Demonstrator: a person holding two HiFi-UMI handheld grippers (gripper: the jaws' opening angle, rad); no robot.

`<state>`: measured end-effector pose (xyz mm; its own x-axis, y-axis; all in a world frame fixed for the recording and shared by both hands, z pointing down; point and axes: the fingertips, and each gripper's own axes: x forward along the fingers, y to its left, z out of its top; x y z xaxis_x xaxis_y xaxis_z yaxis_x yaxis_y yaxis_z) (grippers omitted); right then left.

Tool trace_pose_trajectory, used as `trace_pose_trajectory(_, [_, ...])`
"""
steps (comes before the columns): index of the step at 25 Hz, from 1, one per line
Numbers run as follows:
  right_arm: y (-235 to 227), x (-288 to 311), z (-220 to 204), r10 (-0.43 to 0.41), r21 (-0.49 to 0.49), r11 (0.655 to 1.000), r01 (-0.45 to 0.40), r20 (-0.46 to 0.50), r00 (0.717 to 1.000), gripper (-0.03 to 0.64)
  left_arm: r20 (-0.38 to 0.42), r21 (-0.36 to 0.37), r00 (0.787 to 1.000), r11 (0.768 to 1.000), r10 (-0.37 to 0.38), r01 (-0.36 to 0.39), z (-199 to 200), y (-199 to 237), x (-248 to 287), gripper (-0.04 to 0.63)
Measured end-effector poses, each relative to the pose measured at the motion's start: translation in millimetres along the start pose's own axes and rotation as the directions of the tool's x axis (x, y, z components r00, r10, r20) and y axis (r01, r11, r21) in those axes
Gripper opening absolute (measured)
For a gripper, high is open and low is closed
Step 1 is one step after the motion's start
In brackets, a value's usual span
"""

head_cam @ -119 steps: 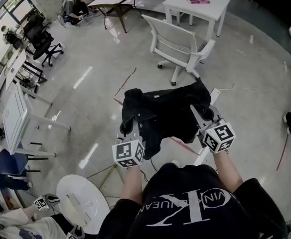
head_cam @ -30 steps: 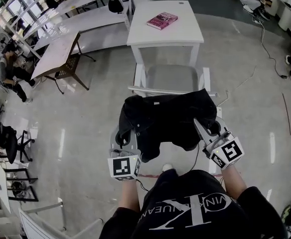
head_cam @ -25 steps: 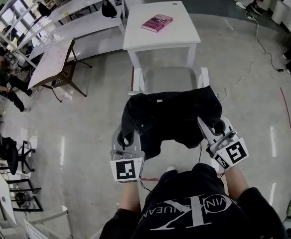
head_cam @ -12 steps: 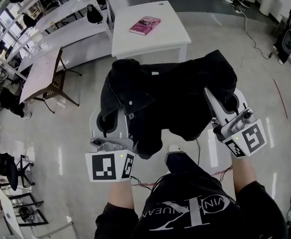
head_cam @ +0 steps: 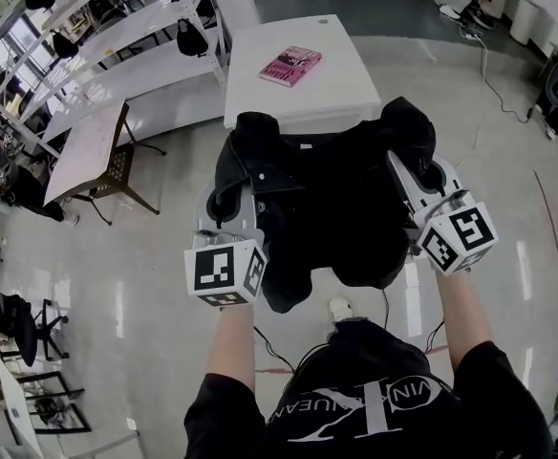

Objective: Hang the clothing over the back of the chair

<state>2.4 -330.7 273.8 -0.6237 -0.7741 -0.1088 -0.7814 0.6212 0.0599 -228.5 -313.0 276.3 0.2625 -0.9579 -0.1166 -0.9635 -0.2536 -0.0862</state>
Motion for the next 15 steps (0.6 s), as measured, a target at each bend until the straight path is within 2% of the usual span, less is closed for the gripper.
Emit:
trace_pose_trajectory(3, [-17.6,21.0,-3.0,-0.014,0.022,1.000,0.014,0.003,1.000,0.094,-0.004,-0.007,1.000,1.000,0.006,-0.006,-4.1,6.2,28.6,0.051])
trace_pose_trajectory(7, [-31.2,40.4,-19.1,-0.020,0.022,1.000,0.021,-0.039,0.999,0.094,-0.044,0.042,0.999,0.999,0.004,-0.002,-24.1,9.1,57.4,0.051])
trace_pose_trajectory(12, [-53.5,64.5,-68.4,-0.041,0.037,0.998,0.047,-0.145,0.989,0.094,-0.114,0.087,0.993,0.996,0.004,0.006,-63.6,14.0,81.2,0.054])
trace_pose_trajectory(15, [-59.3,72.9,-104.5,-0.041,0.021,0.999,0.048,-0.239,0.970,0.095,-0.171,0.115,0.985,0.993,0.005,0.015,-89.5,13.0,88.8,0.060])
